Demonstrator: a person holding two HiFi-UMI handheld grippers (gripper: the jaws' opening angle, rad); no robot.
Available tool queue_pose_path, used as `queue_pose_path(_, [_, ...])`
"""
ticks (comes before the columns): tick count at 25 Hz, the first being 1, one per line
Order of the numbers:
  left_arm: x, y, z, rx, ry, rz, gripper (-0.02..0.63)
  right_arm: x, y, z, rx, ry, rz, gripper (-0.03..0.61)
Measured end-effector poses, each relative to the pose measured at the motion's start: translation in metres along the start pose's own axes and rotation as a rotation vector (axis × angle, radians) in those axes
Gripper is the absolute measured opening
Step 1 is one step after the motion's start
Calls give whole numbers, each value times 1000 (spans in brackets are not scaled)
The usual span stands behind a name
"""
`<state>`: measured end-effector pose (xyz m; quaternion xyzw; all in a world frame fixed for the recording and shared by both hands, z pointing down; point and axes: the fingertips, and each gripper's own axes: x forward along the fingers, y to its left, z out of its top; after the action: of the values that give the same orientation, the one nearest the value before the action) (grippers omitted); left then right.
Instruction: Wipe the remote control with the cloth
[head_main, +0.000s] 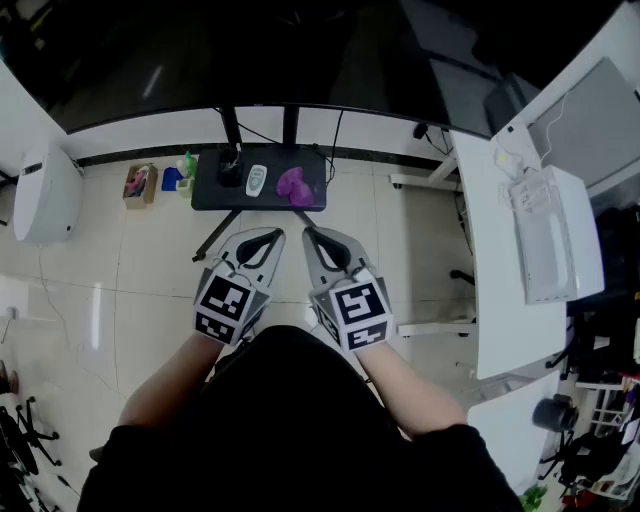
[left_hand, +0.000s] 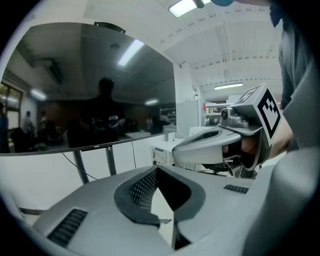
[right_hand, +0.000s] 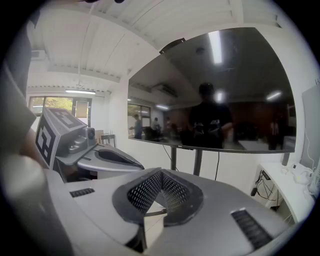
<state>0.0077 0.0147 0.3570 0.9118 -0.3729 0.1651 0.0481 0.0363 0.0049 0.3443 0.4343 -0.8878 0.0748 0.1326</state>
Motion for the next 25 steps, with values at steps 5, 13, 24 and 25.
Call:
queue_pose_path(5, [6, -2, 0, -1, 1, 12, 3, 0, -3, -2, -5, 2, 15, 6])
queue_pose_path(13, [18, 3, -6, -20, 0, 104, 3, -5, -16, -15, -22, 9, 60, 6])
queue_pose_path(24, [55, 75, -78, -154, 145, 305, 132, 3, -26, -61, 23, 109, 127, 6])
queue_pose_path(25, [63, 88, -89, -179, 165, 319, 149, 8, -30, -67, 26, 124, 120, 6])
